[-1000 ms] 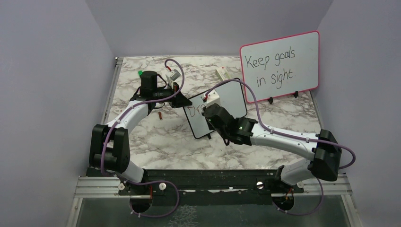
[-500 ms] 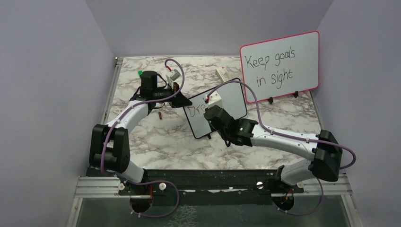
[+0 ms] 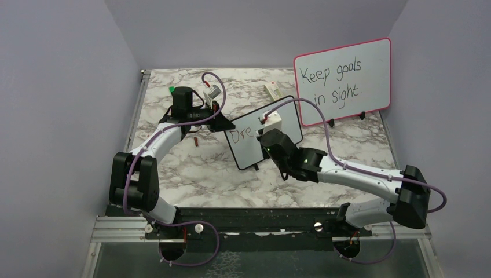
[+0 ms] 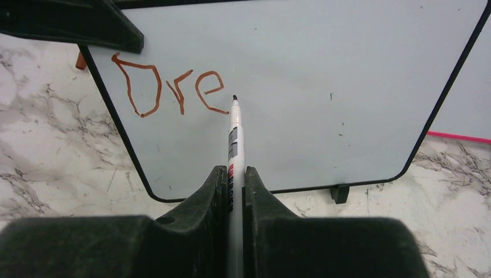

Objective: Write a sentence on the whiteboard

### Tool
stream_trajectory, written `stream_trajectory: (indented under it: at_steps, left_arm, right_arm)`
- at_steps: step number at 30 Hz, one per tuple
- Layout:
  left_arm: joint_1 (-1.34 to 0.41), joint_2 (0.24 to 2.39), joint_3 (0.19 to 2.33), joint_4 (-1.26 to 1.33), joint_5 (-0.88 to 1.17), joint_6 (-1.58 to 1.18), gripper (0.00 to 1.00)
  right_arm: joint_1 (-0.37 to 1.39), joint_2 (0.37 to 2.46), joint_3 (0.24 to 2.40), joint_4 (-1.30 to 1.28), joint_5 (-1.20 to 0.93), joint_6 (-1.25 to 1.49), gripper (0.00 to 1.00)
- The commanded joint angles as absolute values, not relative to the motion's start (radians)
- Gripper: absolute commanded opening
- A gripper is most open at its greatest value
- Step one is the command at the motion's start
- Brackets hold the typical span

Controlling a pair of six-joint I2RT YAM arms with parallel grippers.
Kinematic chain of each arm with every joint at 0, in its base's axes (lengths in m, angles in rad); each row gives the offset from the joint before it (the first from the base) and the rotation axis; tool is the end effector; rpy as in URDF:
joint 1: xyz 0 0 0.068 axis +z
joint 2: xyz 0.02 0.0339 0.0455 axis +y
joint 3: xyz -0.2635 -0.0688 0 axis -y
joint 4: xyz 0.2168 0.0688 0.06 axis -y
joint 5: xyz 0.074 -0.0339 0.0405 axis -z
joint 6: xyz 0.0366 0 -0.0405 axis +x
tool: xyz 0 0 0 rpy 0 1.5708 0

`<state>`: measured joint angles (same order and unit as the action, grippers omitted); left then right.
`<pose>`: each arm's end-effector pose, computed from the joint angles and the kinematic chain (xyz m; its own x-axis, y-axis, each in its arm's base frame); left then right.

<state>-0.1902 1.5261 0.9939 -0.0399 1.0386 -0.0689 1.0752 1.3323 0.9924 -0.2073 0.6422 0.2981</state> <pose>0.2919 -0.0883 0.2683 -0.5860 0.0772 -0.8067 0.7688 0.3675 -0.5233 0.1479 0.2274 0.3001 -0.3720 -0.1935 -0.9078 -0.3682 0.9286 -0.0471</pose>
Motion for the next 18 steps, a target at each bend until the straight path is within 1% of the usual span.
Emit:
stream_trajectory:
  at_steps: [1, 18]
  left_arm:
    - [-0.226, 1.585, 0.963, -0.163, 0.942, -0.005, 0.0]
    - [-0.23, 1.591, 0.966, -0.172, 0.937, -0.005, 0.0]
  right_arm:
    - [1.056, 1.315, 0.978, -0.152, 0.67, 0.297, 0.01]
    - [1.027, 1.367, 0.997, -0.112, 0.645, 0.272, 0.01]
